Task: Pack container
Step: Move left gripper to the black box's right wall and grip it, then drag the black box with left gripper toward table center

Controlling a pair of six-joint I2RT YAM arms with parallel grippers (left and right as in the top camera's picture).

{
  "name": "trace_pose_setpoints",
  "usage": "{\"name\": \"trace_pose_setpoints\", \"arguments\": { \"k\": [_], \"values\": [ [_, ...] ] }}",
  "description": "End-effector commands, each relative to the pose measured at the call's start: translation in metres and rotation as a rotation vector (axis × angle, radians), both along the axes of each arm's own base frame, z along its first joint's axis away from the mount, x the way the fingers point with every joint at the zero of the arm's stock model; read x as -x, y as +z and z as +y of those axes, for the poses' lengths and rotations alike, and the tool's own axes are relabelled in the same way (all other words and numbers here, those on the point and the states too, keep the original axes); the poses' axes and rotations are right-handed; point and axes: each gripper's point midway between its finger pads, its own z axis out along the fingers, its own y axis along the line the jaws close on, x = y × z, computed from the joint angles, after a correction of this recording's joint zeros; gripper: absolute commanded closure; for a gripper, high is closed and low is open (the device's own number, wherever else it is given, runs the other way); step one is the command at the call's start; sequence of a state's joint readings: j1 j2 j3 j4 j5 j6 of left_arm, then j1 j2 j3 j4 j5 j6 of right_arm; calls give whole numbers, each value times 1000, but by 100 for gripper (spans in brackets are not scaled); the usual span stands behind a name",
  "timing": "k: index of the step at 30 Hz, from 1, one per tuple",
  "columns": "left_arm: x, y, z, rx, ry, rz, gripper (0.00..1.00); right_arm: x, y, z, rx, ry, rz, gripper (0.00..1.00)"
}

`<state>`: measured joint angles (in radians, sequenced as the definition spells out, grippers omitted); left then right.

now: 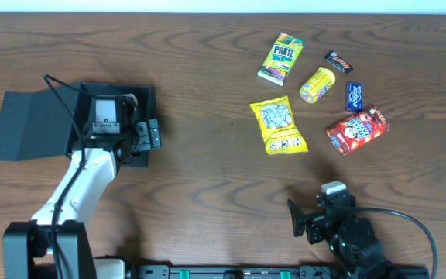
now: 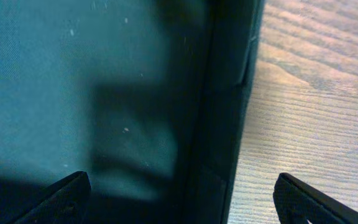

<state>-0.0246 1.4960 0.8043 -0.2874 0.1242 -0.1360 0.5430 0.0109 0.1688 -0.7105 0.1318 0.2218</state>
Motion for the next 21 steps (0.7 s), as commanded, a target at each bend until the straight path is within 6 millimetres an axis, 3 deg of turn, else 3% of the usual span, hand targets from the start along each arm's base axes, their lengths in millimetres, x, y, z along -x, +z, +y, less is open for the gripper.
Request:
{"name": "trace_pose_setpoints", "arguments": {
  "k": [1, 5, 7, 14, 21],
  "values": [
    [-6, 0, -2, 28, 33, -1, 0, 0, -1, -1, 20, 5, -10, 1],
    [-9, 2, -2, 28, 33, -14, 68, 0, -1, -1, 20, 5, -10, 1],
    [-11, 3, -2, 29, 32, -24, 94, 0, -1, -1, 20, 5, -10, 1],
    [-11, 3, -4, 37, 24, -24, 94, 0, -1, -1, 20, 5, -10, 1],
    [-9, 5, -25, 19, -182, -42, 94, 0, -1, -1, 20, 5, -10, 1]
  ]
}}
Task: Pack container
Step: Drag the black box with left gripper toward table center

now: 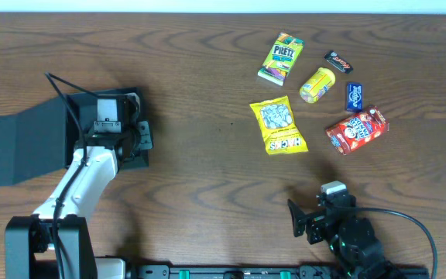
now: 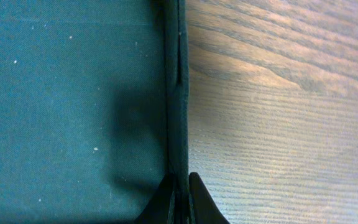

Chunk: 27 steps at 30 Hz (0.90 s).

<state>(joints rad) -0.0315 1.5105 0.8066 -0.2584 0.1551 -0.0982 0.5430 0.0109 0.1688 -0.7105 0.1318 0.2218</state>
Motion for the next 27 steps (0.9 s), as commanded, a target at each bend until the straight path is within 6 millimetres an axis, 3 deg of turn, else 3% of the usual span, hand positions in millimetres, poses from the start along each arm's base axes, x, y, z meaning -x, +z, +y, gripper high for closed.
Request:
{"name": "trace_pose_setpoints", "arguments": {
  "k": [1, 8, 16, 21, 27],
  "values": [
    [-2, 5, -23, 2, -170, -27, 94, 0, -1, -1, 20, 5, -10, 1],
    [13, 6, -87, -104, -612, -92, 94, 0, -1, -1, 20, 5, -10, 1],
    [54, 8, -170, -256, -1220, -235, 94, 0, -1, -1, 20, 5, -10, 1],
    [70, 7, -191, -303, -1388, -284, 94, 0, -1, -1, 20, 5, -10, 1],
    [78, 3, -188, -340, -1478, -274, 95, 0, -1, -1, 20, 5, -10, 1]
  ]
}}
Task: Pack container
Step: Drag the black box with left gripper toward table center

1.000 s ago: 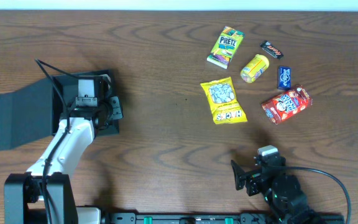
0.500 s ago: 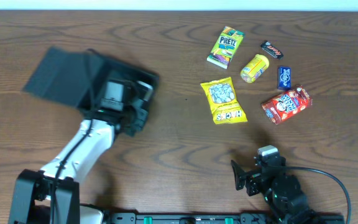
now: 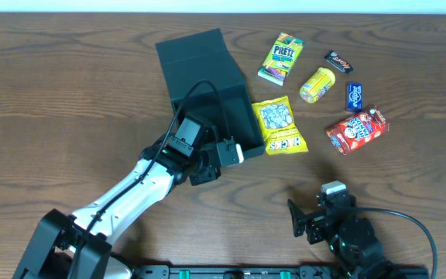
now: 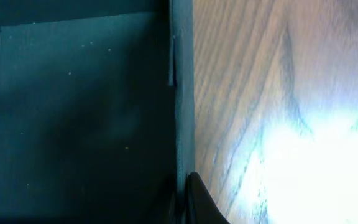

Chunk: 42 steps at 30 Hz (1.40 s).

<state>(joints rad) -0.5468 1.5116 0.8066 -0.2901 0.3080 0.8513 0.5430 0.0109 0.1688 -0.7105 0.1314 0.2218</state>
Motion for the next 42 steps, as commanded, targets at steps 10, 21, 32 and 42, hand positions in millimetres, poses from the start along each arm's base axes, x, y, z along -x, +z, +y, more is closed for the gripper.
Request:
{"name": "trace_pose_setpoints", "arguments": {
  "k": [10, 21, 32, 42],
  "values": [
    [3, -2, 5, -79, -168, -65, 82, -1, -1, -1, 20, 4, -10, 1],
    [-34, 70, 2, 49, 110, -207, 5, -1, -1, -1, 20, 4, -10, 1],
    [-36, 182, 15, 276, 310, -388, 5, -1, -1, -1, 20, 4, -10, 1],
    [-47, 174, 60, 283, 734, -320, 13, -1, -1, -1, 20, 4, -10, 1]
  ]
}}
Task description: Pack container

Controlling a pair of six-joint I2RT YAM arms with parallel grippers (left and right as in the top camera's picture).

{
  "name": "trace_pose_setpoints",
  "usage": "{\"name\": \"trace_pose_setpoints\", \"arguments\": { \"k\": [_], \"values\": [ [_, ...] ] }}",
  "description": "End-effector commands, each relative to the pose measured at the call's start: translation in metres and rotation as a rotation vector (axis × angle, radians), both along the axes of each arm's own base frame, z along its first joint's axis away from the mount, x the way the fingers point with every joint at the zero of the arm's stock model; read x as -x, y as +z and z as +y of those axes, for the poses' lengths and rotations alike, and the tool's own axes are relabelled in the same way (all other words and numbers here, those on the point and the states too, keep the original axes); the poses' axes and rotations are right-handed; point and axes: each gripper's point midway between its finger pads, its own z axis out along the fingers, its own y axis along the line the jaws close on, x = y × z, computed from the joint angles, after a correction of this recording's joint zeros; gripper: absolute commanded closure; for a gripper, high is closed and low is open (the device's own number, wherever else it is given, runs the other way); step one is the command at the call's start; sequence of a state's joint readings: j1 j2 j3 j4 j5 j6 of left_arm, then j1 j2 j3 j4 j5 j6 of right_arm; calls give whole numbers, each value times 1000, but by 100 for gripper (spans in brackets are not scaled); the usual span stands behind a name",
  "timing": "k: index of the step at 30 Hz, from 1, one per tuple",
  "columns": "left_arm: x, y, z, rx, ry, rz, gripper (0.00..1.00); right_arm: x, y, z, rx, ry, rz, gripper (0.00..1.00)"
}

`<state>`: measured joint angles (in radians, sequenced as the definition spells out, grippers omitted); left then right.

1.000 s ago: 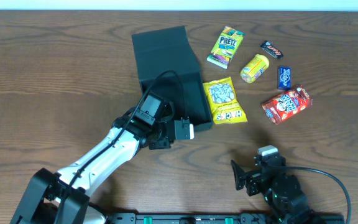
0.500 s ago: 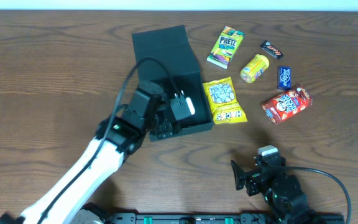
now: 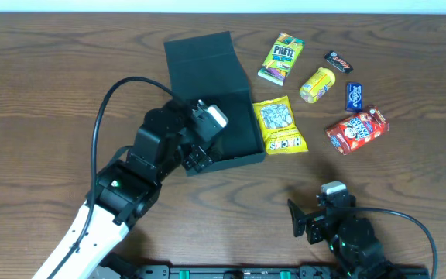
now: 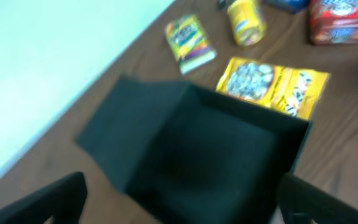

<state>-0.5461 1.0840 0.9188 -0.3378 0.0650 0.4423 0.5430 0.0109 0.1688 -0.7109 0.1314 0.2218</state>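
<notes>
The black container (image 3: 227, 124) stands open beside the snacks, its lid (image 3: 200, 56) folded back toward the far side. Its inside (image 4: 210, 155) holds nothing. My left gripper (image 3: 201, 149) hangs open above the container's near-left wall, its fingers (image 4: 48, 199) spread wide and touching nothing. A yellow bag (image 3: 278, 125) lies against the container's right wall and also shows as the yellow bag (image 4: 272, 84) in the left wrist view. My right gripper (image 3: 299, 220) rests at the table's front edge; its jaws are unclear.
Right of the container lie a green Pretz pack (image 3: 282, 58), a yellow tub (image 3: 317, 84), a small black bar (image 3: 337, 60), a blue packet (image 3: 353, 96) and a red bag (image 3: 357, 129). Bare wood stretches to the left.
My left gripper was shut on the container's wall; it is now open and raised off it. The container has turned slightly and stands by the yellow bag.
The container stood at the table's left with my open left gripper astride its right wall. Then the gripper was shut on that wall. Later the container was in the middle next to the yellow bag, still gripped. Now it is let go there.
</notes>
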Motion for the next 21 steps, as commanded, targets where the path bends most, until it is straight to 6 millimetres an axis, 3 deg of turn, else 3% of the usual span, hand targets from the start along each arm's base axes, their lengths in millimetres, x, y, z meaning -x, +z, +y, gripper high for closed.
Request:
{"name": "trace_pose_setpoints", "arguments": {
  "k": [1, 3, 5, 7, 8, 15, 18, 21],
  "values": [
    [-21, -9, 42, 23, 359, 44, 14, -1, -1, -1, 20, 4, -11, 1],
    [-25, -21, 60, 28, 515, 76, 16, -1, -1, -1, 20, 4, -11, 1],
    [-27, -36, 62, 44, 578, 126, 19, -1, -1, -1, 20, 4, -11, 1],
    [-29, -56, 61, 71, 641, 193, 34, -1, -1, -1, 20, 4, -11, 1],
    [-30, -64, 60, 81, 667, 218, 36, -1, -1, -1, 20, 4, -11, 1],
    [-33, -135, 58, 74, 840, 394, 38, -1, -1, -1, 20, 4, -11, 1],
    [-32, -154, 59, 65, 886, 436, 39, -1, -1, -1, 20, 4, -11, 1],
    [-30, -168, 59, 37, 896, 462, 48, -1, -1, -1, 20, 4, -11, 1]
  ]
}}
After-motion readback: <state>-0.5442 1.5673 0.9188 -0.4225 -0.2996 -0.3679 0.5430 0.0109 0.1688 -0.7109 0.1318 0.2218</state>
